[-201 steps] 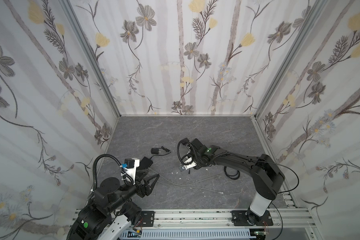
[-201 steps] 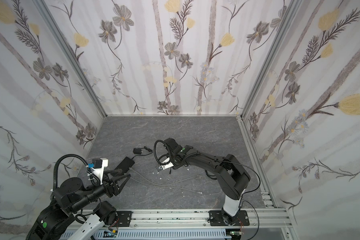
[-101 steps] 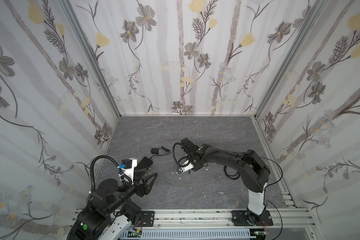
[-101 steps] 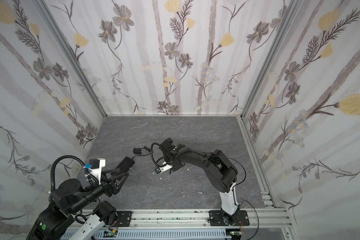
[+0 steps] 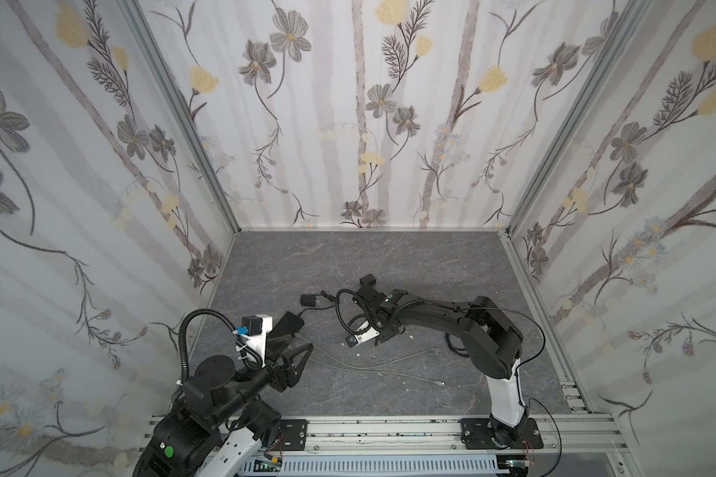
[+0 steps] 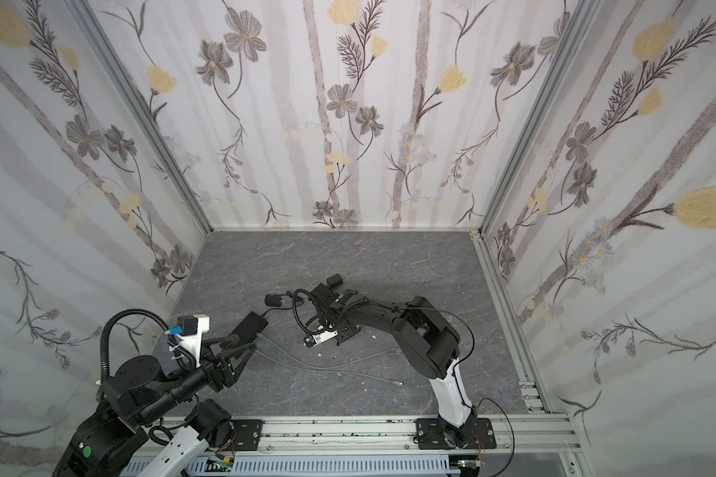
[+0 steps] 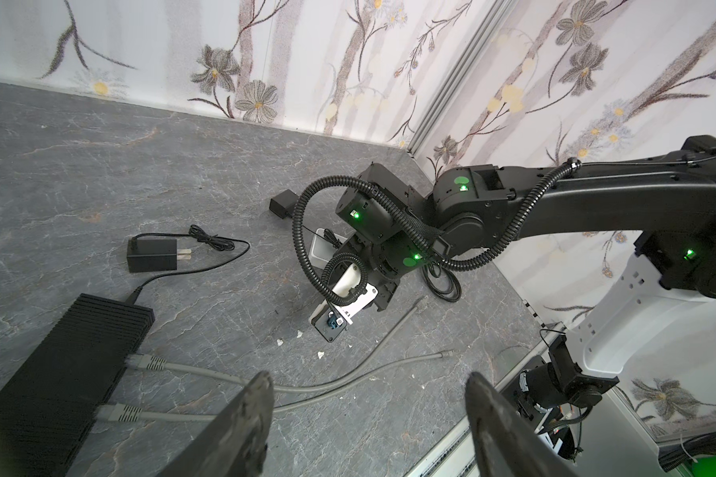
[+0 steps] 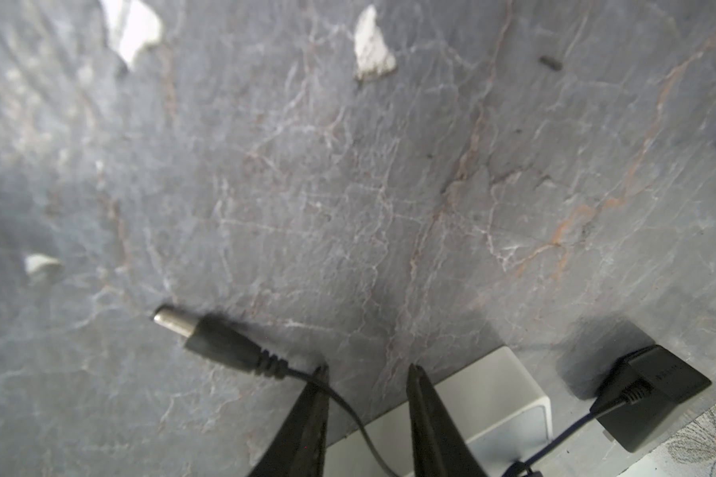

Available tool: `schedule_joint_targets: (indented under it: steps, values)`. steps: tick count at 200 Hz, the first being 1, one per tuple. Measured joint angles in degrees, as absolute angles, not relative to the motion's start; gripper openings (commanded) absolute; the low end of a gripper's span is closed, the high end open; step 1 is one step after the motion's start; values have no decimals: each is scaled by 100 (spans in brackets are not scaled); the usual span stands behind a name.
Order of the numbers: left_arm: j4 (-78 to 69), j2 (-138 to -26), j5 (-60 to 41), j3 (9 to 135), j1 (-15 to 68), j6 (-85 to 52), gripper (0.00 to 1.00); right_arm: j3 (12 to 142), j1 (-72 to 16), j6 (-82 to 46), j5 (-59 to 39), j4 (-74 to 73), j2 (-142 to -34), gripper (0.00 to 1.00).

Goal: Insert the plug into the switch port

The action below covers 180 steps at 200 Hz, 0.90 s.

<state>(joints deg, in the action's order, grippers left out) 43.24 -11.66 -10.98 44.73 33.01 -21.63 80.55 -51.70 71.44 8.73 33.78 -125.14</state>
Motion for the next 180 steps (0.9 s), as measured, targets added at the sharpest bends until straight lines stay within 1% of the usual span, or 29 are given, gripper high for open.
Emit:
schedule_joint_targets:
  steps: [42, 96, 99, 103, 154, 158, 167, 171, 180]
  values:
    - [4324, -1155, -1092, 4473, 3295, -2163, 74, 7878, -5240, 7142, 860, 3260, -12414, 33]
    - [4324, -1151, -1074, 4473, 3295, -2165, 74, 7603, -5282, 7161, 443, 3262, -12206, 32]
    - [4324, -1151, -1074, 4473, 3295, -2165, 74, 7599, -5282, 7161, 419, 3267, -12204, 27]
    - [4324, -1151, -1074, 4473, 3295, -2165, 74, 7594, -5286, 7164, 395, 3271, -12204, 25]
    - [4324, -1151, -1057, 4473, 3295, -2167, 73, 7651, -5290, 7159, 301, 3334, -12269, 23]
    - [4324, -1151, -1055, 4473, 3295, -2169, 73, 7662, -5290, 7157, 298, 3336, -12276, 16]
    - [4324, -1151, -1052, 4473, 3295, -2180, 73, 7697, -5290, 7155, 292, 3339, -12302, 14]
    - [4324, -1151, -1052, 4473, 3295, -2189, 73, 7714, -5288, 7153, 290, 3339, -12313, 8]
    - [4324, -1151, -1039, 4473, 3295, -2189, 73, 7756, -5273, 7113, 279, 3336, -12350, 7]
